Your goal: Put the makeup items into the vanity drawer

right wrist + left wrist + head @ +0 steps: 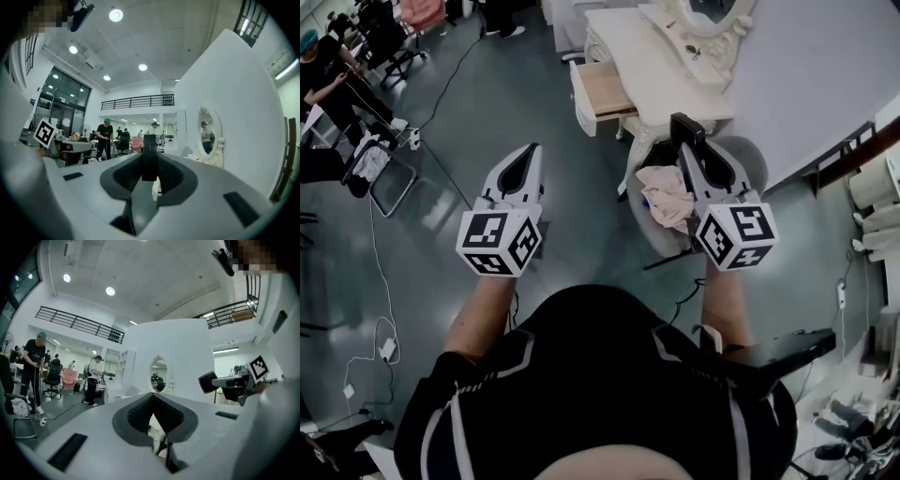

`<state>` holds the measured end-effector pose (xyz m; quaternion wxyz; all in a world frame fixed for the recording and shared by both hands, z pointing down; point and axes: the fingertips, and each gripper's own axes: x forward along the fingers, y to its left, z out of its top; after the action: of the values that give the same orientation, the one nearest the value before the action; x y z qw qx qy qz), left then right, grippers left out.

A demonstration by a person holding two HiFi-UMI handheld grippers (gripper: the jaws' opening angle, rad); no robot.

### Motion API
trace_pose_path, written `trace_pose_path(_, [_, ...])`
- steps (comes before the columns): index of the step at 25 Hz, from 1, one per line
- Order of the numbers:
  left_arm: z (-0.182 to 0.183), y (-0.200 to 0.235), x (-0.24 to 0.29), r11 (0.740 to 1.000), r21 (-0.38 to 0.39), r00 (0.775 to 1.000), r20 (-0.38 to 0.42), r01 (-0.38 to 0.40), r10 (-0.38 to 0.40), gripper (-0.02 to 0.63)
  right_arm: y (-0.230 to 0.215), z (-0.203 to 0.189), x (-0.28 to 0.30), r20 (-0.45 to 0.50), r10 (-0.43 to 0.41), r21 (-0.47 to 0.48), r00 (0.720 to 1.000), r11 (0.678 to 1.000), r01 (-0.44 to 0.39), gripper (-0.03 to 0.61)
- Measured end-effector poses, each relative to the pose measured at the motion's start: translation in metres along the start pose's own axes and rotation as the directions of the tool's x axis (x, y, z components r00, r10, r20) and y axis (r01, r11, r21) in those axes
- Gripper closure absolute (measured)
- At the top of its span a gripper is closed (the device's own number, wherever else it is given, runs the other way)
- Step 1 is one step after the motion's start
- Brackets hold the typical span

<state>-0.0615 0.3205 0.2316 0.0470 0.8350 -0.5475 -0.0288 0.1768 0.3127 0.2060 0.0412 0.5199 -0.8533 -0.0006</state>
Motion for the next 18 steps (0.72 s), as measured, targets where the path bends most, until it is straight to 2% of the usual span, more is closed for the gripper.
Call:
trace_pose_path(10, [-0.001,0.063,-0.008,0.998,-0.006,0.998,0.002,0.063,-0.063,0.611,0.052,0.002,0.039,0.003,-0.043,-0.012,0.999,0.999,0.043,0.482])
trace_pose_path(18, [-0.007,0.086,0.013,0.996,-0.020,0.996,0.002,0.087,-0.087,0.611,0.065,0.002,0.073,-0.006,-0.033,-0.030,0.999,0.999,0.033,0.482])
